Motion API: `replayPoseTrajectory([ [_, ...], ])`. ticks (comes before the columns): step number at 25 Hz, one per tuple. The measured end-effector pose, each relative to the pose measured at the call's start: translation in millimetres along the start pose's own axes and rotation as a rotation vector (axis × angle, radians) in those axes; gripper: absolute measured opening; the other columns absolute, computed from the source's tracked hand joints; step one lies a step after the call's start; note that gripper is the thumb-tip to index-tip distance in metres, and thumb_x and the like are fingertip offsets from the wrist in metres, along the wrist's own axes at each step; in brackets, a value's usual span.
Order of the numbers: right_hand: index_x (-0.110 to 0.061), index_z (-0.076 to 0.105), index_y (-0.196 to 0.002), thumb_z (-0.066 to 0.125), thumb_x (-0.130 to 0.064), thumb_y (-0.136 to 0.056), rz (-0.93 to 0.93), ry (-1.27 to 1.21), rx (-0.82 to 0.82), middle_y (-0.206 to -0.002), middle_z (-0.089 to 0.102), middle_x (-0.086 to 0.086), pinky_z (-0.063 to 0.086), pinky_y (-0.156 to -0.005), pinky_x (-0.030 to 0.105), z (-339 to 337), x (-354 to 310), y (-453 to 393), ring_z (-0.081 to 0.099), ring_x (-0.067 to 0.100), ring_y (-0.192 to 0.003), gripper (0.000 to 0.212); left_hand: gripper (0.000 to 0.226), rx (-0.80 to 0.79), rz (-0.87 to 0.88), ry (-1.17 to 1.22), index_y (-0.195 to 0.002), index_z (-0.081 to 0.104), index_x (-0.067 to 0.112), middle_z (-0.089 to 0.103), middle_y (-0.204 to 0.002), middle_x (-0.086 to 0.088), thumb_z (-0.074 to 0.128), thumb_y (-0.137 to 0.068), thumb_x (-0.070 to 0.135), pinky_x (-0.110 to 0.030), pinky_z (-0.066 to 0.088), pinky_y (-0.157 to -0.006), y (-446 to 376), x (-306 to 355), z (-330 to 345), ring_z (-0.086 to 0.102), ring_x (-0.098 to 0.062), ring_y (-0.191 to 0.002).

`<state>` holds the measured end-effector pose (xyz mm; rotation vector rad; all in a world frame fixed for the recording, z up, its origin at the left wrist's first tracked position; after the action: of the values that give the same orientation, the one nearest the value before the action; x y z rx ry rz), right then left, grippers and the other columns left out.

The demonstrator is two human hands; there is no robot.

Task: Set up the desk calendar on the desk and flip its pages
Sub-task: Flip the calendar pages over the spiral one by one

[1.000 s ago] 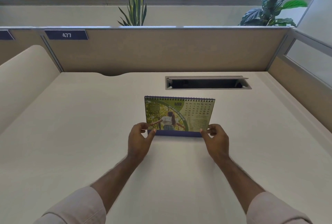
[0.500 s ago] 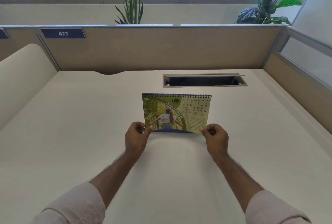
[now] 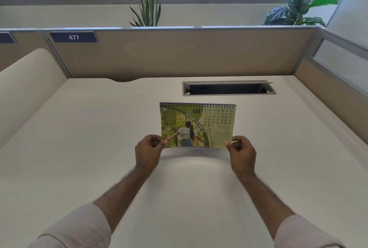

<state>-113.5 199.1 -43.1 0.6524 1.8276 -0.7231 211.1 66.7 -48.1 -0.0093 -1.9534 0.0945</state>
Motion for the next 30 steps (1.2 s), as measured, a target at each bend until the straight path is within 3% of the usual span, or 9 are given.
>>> replayPoseTrajectory([
  [4, -0.014, 0.063, -0.079, 0.074, -0.019, -0.083, -0.06, 0.029, 0.036, -0.074, 0.065, 0.0, 0.046, -0.062, 0.027, -8, -3, 5, 0.056, 0.018, -0.07, 0.012, 0.013, -0.007, 0.056, -0.066, -0.079, 0.072, 0.018, 0.069, -0.078, 0.005, 0.077, -0.082, 0.029, -0.023, 0.043, -0.059, 5, 4, -5, 0.062, -0.009, -0.068],
  [9, -0.012, 0.068, -0.074, 0.071, -0.017, -0.084, -0.078, -0.015, 0.031, -0.099, 0.066, 0.002, 0.051, -0.081, 0.046, -12, -12, 1, 0.053, 0.028, -0.105, 0.012, 0.018, -0.129, 0.156, -0.016, -0.072, 0.074, 0.018, 0.059, -0.112, 0.001, 0.071, -0.088, 0.027, -0.02, 0.044, -0.072, 2, 20, -2, 0.058, -0.009, -0.104],
  [13, -0.018, 0.074, -0.085, 0.061, -0.027, -0.086, -0.006, -0.342, -0.067, -0.122, 0.061, 0.002, 0.055, -0.079, 0.034, -14, -32, -7, 0.054, 0.026, -0.118, 0.016, 0.025, -0.174, 0.25, 0.159, -0.07, 0.073, 0.013, 0.058, -0.125, 0.003, 0.066, -0.091, 0.026, -0.028, 0.045, -0.088, -7, 47, -14, 0.057, -0.017, -0.112],
  [16, -0.015, 0.069, -0.111, 0.053, -0.041, -0.083, -0.035, -0.411, -0.099, -0.131, 0.06, 0.005, 0.053, -0.08, 0.022, -20, -57, -15, 0.058, 0.028, -0.118, 0.042, 0.037, -0.191, 0.281, 0.299, -0.08, 0.075, 0.008, 0.059, -0.132, 0.0, 0.057, -0.088, 0.039, -0.033, 0.047, -0.095, -13, 72, -22, 0.055, -0.018, -0.12],
  [18, -0.016, 0.065, -0.119, 0.05, -0.047, -0.082, -0.048, -0.478, -0.119, -0.134, 0.059, 0.011, 0.051, -0.087, 0.028, -22, -74, -22, 0.058, 0.029, -0.119, 0.05, 0.039, -0.194, 0.28, 0.372, -0.088, 0.075, 0.014, 0.063, -0.13, -0.002, 0.05, -0.087, 0.044, -0.029, 0.047, -0.091, -16, 88, -25, 0.058, -0.015, -0.116],
  [21, -0.02, 0.066, -0.116, 0.043, -0.05, -0.085, -0.078, -0.489, -0.144, -0.127, 0.065, 0.002, 0.046, -0.094, 0.039, -20, -99, -34, 0.06, 0.023, -0.116, 0.049, 0.05, -0.21, 0.262, 0.422, -0.112, 0.071, 0.01, 0.071, -0.119, -0.004, 0.042, -0.093, 0.046, -0.041, 0.047, -0.091, -23, 103, -21, 0.064, -0.023, -0.108],
  [24, -0.026, 0.073, -0.092, 0.039, -0.05, -0.088, -0.096, -0.471, -0.131, -0.108, 0.072, -0.004, 0.045, -0.088, 0.043, -18, -112, -46, 0.062, 0.019, -0.109, 0.042, 0.051, -0.184, 0.227, 0.413, -0.103, 0.075, 0.016, 0.074, -0.113, -0.003, 0.035, -0.097, 0.047, -0.037, 0.045, -0.088, -32, 111, -19, 0.065, -0.019, -0.107],
  [27, -0.024, 0.075, -0.085, 0.038, -0.048, -0.092, -0.115, -0.444, -0.123, -0.095, 0.075, -0.009, 0.046, -0.078, 0.038, -16, -119, -59, 0.064, 0.011, -0.092, 0.045, 0.048, -0.134, 0.178, 0.419, -0.083, 0.077, 0.029, 0.076, -0.101, 0.004, 0.036, -0.096, 0.05, -0.034, 0.048, -0.082, -44, 114, -18, 0.065, -0.015, -0.099],
  [30, -0.012, 0.072, -0.1, 0.046, -0.038, -0.094, -0.149, -0.409, -0.16, -0.098, 0.074, -0.011, 0.051, -0.071, 0.023, -8, -125, -70, 0.065, 0.001, -0.083, 0.037, 0.04, -0.165, 0.171, 0.362, -0.091, 0.073, 0.026, 0.075, -0.095, 0.015, 0.039, -0.099, 0.045, -0.025, 0.048, -0.076, -54, 115, -8, 0.066, -0.003, -0.09],
])
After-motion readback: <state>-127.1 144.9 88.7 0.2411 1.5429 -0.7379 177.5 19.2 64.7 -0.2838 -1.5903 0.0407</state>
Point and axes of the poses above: each hand's wrist, its own y-axis away from the middle knuckle, its own z-axis out of the palm, x = y × z, the point moved 9 cm from there along -y, towards the middle knuckle
